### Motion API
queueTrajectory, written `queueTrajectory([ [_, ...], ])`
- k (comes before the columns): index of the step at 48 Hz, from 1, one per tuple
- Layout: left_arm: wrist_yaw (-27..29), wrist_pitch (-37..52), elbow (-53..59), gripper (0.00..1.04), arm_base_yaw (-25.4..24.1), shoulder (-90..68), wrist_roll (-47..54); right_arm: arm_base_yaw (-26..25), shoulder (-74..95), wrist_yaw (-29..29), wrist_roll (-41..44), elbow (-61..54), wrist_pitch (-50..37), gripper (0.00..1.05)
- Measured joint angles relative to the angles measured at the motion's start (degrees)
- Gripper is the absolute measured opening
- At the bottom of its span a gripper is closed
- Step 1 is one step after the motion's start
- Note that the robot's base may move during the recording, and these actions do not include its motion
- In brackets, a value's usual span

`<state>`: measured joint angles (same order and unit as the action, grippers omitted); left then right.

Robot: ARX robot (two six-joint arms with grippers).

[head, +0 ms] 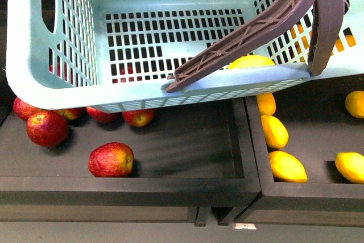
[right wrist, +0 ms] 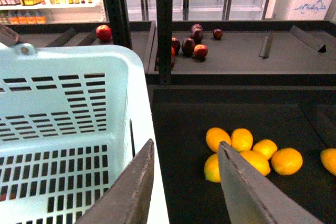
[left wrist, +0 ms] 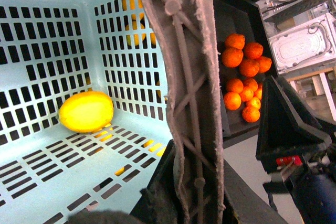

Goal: Pick lemon and mango into basket

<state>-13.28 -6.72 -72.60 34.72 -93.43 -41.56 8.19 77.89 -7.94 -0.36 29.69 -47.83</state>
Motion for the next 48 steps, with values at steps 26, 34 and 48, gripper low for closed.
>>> queueTrajectory([
  [26, 0.04, 0.0, 0.0, 0.07, 0.0, 0.0, -0.09, -4.2, -16.5, 3.91, 0.17, -18.03, -1.49, 0.12],
  [34, 0.04, 0.0, 0.0, 0.07, 0.0, 0.0, -0.09, -4.2, -16.76, 4.11, 0.17, -18.14, -1.46, 0.45],
  [48, 0.13, 0.0, 0.02, 0.07, 0.24, 0.0, -0.07, -4.5, -16.85, 3.87, 0.15, -18.16, -1.46, 0.97],
])
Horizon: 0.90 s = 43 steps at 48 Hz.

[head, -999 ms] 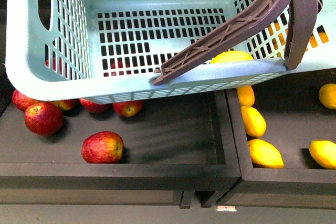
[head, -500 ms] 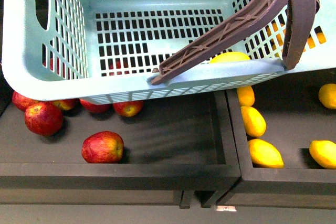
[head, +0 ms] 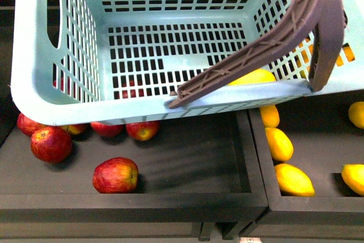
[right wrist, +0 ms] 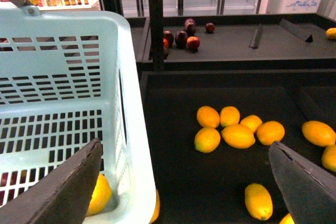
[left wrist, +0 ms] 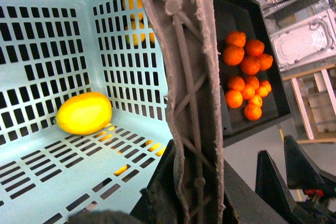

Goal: Pick lemon and mango into basket

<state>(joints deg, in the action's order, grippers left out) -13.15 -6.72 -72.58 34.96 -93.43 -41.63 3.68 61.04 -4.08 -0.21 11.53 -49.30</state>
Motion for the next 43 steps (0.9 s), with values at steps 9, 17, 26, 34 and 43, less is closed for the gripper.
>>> queueTrajectory([
  [9, -1.53, 0.0, 0.0, 0.07, 0.46, 0.0, -0.35, 0.0, -0.11, 0.24, 0.0, 0.0, 0.02, 0.96],
  [17, -1.03, 0.0, 0.0, 0.07, 0.44, 0.0, -0.09, 0.0, -0.11, 0.26, 0.02, -0.04, 0.02, 0.96],
  [26, 0.0, 0.0, 0.07, 0.07, 0.07, 0.0, -0.11, 0.0, -0.13, 0.26, 0.0, -0.09, 0.02, 0.96],
  [34, 0.66, 0.0, 0.09, 0.07, -0.26, 0.0, 0.15, 0.0, -0.11, 0.28, 0.02, -0.09, 0.11, 0.96],
  [43, -0.37, 0.0, 0.17, 0.07, -0.15, 0.0, 0.13, 0.0, 0.04, 0.2, 0.02, -0.09, 0.15, 0.96],
])
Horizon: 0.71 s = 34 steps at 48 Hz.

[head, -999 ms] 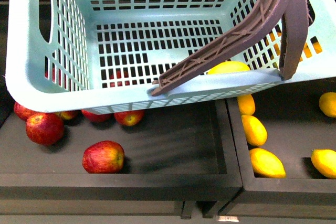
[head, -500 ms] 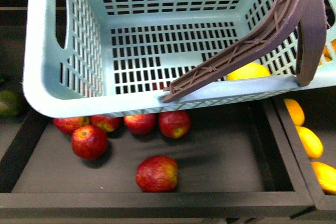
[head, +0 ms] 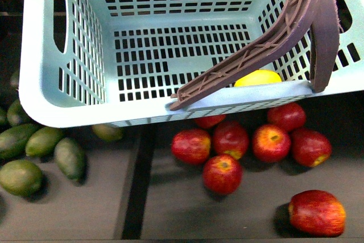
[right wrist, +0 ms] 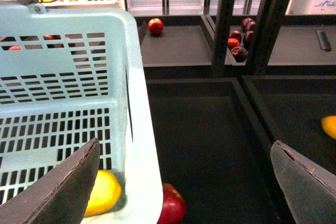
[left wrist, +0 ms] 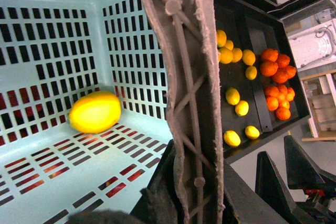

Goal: Pick lemon and mango into basket

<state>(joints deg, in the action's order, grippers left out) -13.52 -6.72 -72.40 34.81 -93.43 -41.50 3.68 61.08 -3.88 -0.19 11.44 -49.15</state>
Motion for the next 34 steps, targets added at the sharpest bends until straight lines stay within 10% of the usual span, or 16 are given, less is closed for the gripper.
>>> queueTrajectory([
  [34, 0.2, 0.0, 0.02, 0.07, -0.09, 0.0, 0.0, 0.0, -0.15, 0.15, 0.0, -0.04, 0.0, 0.96],
])
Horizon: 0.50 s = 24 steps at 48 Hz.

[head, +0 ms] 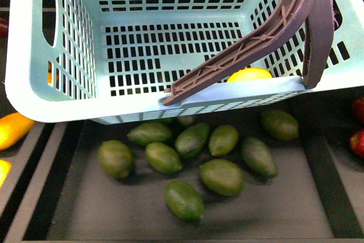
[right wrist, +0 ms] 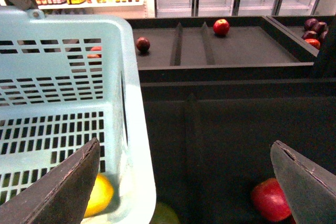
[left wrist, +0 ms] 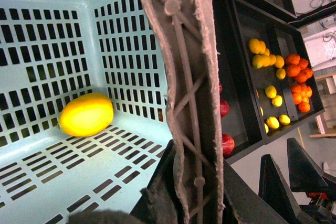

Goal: Pick lemon and mango into basket

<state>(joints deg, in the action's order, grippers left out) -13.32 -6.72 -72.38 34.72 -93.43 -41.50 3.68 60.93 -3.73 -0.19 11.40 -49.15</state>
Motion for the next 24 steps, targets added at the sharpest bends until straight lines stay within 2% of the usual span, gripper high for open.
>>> queueTrajectory([
  [24, 0.02, 0.0, 0.04, 0.07, 0.0, 0.0, 0.04, 0.0, -0.04, -0.07, 0.0, -0.04, 0.02, 0.96],
])
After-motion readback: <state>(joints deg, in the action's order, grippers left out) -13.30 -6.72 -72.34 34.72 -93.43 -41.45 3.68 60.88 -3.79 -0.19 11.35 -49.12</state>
